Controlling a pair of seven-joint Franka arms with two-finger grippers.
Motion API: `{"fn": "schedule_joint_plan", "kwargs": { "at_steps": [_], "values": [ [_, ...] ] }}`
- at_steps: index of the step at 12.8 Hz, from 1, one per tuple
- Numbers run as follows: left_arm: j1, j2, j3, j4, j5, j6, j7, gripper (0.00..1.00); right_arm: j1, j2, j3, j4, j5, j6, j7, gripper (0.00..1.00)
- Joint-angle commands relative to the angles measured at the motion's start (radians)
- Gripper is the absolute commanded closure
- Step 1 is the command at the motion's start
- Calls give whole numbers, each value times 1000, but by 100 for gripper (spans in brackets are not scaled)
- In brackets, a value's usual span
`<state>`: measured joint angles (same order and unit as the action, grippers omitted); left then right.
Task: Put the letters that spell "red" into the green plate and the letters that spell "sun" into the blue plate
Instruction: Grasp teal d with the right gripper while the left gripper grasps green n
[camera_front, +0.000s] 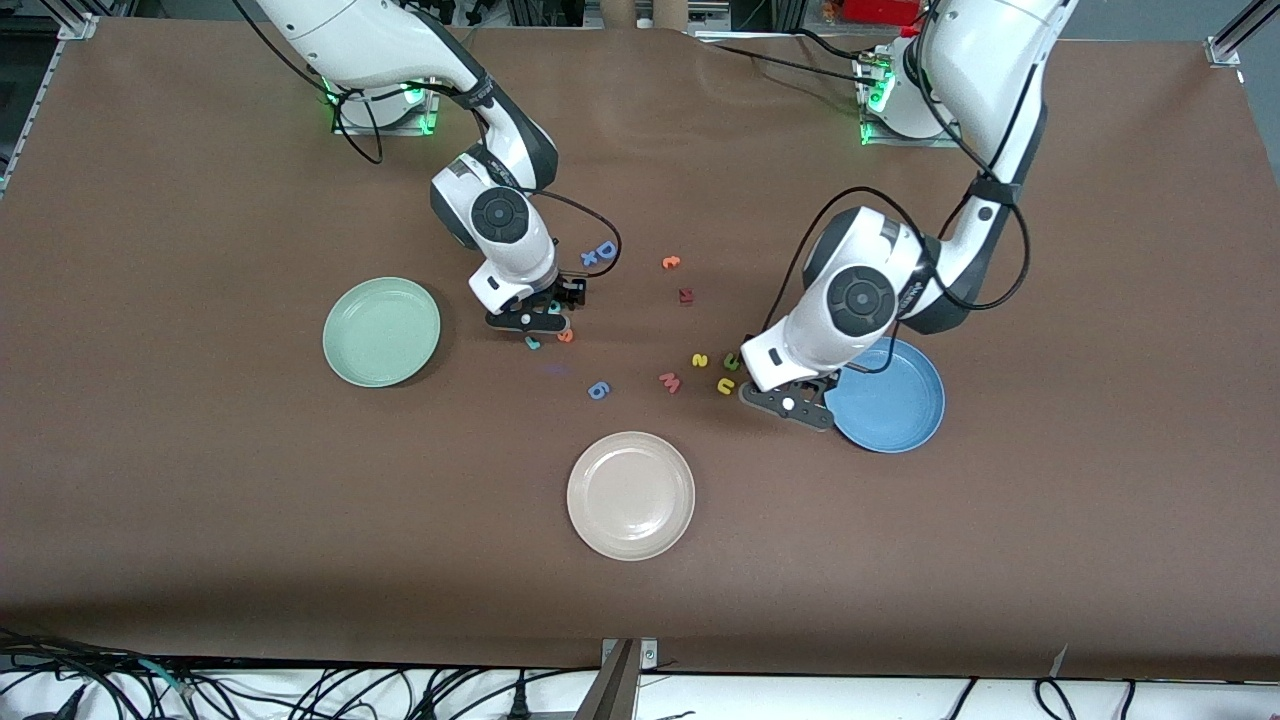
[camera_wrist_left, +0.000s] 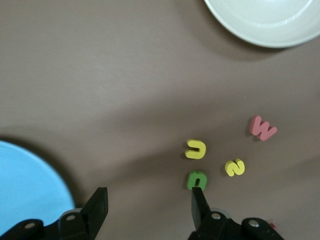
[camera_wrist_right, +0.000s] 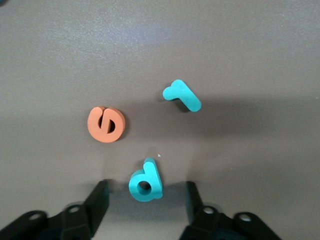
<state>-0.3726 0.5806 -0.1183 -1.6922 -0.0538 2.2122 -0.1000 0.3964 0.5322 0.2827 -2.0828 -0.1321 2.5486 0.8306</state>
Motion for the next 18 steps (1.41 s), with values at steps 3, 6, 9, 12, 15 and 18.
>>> {"fn": "schedule_joint_plan", "kwargs": {
  "at_steps": [3,6,9,12,15,18],
  "values": [
    [-48,64,6,16,-31,49,5,26,5,8,-4,1,-26,48,2,41],
    [-71,90,6,-26,-32,150,-1,26,4,9,-4,1,-63,51,2,46],
    [-89,90,6,-58,-31,158,-6,26,4,15,-4,1,-66,51,2,71],
    [-95,85,8,-83,-31,162,-6,26,4,23,-4,6,-66,53,2,91],
    [-100,90,6,-87,-31,170,-6,26,-2,15,-4,15,-63,44,9,95],
    [-100,97,8,-90,-17,204,14,56,-11,-53,-8,16,-57,-43,4,95]
  ]
}}
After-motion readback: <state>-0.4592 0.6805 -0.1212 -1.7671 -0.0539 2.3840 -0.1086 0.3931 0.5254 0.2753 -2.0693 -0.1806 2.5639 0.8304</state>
